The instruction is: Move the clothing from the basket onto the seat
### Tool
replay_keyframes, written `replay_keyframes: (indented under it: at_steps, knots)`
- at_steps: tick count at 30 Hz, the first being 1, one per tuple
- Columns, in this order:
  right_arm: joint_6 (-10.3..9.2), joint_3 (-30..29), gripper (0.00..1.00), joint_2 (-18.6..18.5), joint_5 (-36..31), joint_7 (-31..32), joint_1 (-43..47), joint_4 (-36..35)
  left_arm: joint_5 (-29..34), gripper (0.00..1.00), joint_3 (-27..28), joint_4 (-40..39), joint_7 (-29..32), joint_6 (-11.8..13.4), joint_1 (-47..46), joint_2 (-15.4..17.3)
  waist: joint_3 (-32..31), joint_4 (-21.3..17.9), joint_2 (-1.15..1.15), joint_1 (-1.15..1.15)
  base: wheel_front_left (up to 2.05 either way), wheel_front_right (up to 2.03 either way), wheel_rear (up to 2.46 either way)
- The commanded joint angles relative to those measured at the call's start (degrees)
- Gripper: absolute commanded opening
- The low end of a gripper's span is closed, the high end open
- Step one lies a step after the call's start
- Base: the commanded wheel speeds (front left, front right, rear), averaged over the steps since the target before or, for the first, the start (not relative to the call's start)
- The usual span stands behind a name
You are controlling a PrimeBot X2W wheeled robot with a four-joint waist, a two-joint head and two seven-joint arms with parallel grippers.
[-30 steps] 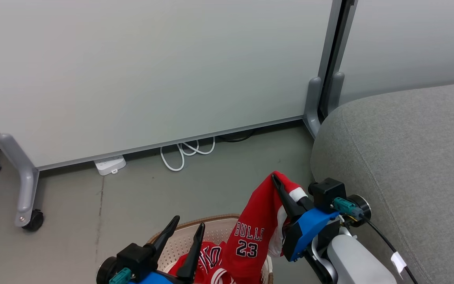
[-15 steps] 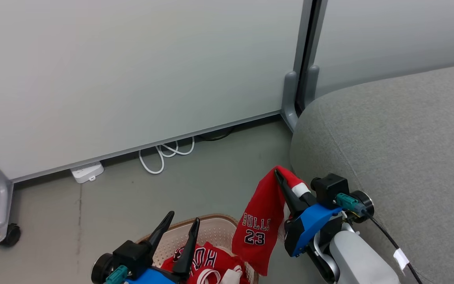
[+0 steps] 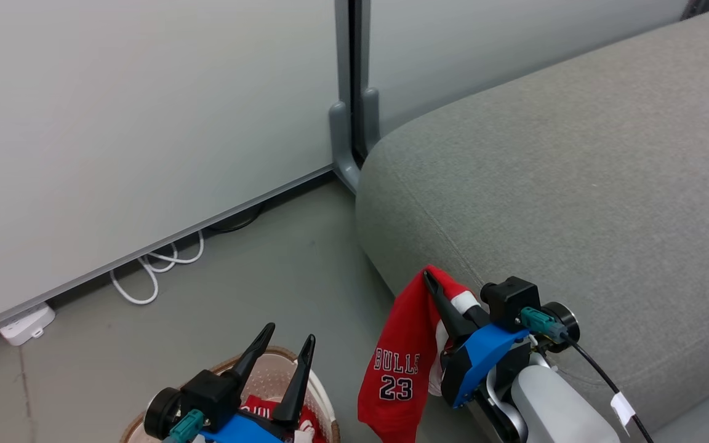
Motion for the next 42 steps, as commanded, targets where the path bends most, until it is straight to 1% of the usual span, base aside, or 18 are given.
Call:
replay_keyframes:
  at_steps: [1,4,5,12,19,26,27,31,34,37,39,42]
  knots:
    - [-0.02,0.2,0.0,-0.1,0.2,0.1,0.3,-0.3,0.3,1.0,0.2,-0.1,-0.2,-0.2,-0.4,0.1,0.5,-3.9,0.0,0.0,0.0,0.0,0.0]
    - [-0.02,0.3,0.0,-0.1,0.1,0.0,0.6,-0.2,0.3,1.0,0.1,0.2,-0.2,-0.2,-0.1,0.0,0.7,-6.8,0.0,0.0,0.0,0.0,0.0]
    - [-0.02,-0.5,0.0,-0.1,-0.1,0.0,0.8,-0.1,0.6,1.0,-0.4,0.4,-0.2,-0.3,-0.4,-0.2,1.0,-7.1,0.0,0.0,0.0,0.0,0.0]
    - [-0.02,-4.3,0.0,0.0,-1.8,-0.7,1.9,-0.7,-0.3,1.0,-3.3,1.6,-0.2,-0.3,-3.4,-0.1,2.4,-8.0,0.0,0.0,0.0,0.0,0.0]
    - [-0.02,-5.4,0.0,0.0,-1.9,-0.5,1.9,-1.2,-1.3,1.0,-4.7,2.2,-0.2,-0.3,-4.7,0.5,2.8,-8.1,0.0,0.0,0.0,0.0,0.0]
    - [-0.02,-7.3,0.0,0.0,-3.0,2.0,-4.6,-0.1,-1.6,1.0,-4.6,2.4,-0.2,-0.3,-4.8,0.8,3.2,-7.9,0.0,0.0,0.0,0.0,0.0]
    - [-0.02,-8.0,0.0,0.0,-1.7,2.6,-6.1,0.1,-1.4,1.0,-4.6,2.4,-0.2,-0.3,-4.8,0.9,3.5,-7.9,0.0,0.0,0.0,0.0,0.0]
    - [-0.02,-11.6,0.0,-0.1,-0.9,4.7,-15.1,2.4,-0.6,1.0,-4.7,1.8,-0.2,-0.3,-5.5,1.4,5.5,-7.6,0.0,0.0,0.0,0.0,0.0]
    - [-0.02,-15.6,0.0,-1.9,-2.0,5.5,-22.3,5.0,-0.1,1.0,-5.9,1.3,-0.2,-0.3,-7.1,2.1,8.5,-6.0,0.0,0.0,0.0,0.0,0.0]
    - [-0.02,-20.1,0.0,-5.3,-2.4,5.9,-29.6,7.4,0.3,1.0,-7.5,1.0,-0.2,-0.3,-9.6,2.8,12.4,-3.6,0.0,0.0,0.0,0.0,0.0]
    - [-0.02,-22.9,0.0,-8.4,-3.4,6.1,-33.7,8.6,0.3,1.0,-8.5,0.8,-0.2,-0.3,-11.6,3.3,15.3,-1.7,0.0,0.0,0.0,0.0,0.0]
    - [-0.02,-26.2,0.0,-12.0,-5.2,6.2,-37.9,10.0,0.5,1.0,-9.4,-0.1,-0.2,-0.3,-14.2,4.4,19.5,0.4,0.0,0.0,0.0,0.0,0.0]
